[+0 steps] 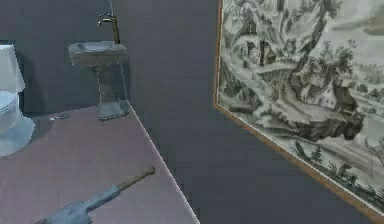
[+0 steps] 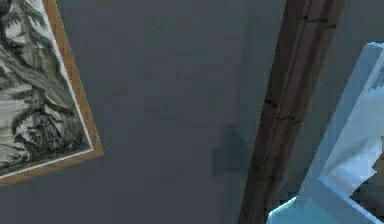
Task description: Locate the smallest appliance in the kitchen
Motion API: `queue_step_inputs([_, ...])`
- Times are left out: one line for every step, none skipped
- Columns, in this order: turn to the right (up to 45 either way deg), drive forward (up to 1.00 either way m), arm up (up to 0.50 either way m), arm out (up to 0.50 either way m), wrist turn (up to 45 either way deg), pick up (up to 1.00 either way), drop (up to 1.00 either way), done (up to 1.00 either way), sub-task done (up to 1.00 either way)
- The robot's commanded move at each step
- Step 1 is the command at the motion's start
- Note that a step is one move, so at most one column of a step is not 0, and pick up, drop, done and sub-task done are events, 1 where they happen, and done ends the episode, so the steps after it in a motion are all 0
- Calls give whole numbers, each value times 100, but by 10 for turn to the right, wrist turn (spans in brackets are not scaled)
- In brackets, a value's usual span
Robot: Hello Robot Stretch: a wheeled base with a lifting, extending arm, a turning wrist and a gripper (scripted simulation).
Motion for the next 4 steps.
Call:
queue_step_inputs([-180, 0, 0, 0, 0, 0, 0, 0, 0])
queue_step_inputs([0, 15, 0, 0, 0, 0, 0, 0, 0])
queue_step_inputs([-90, 0, 0, 0, 0, 0, 0, 0, 0])
queue_step_inputs([0, 15, 0, 0, 0, 0, 0, 0, 0])
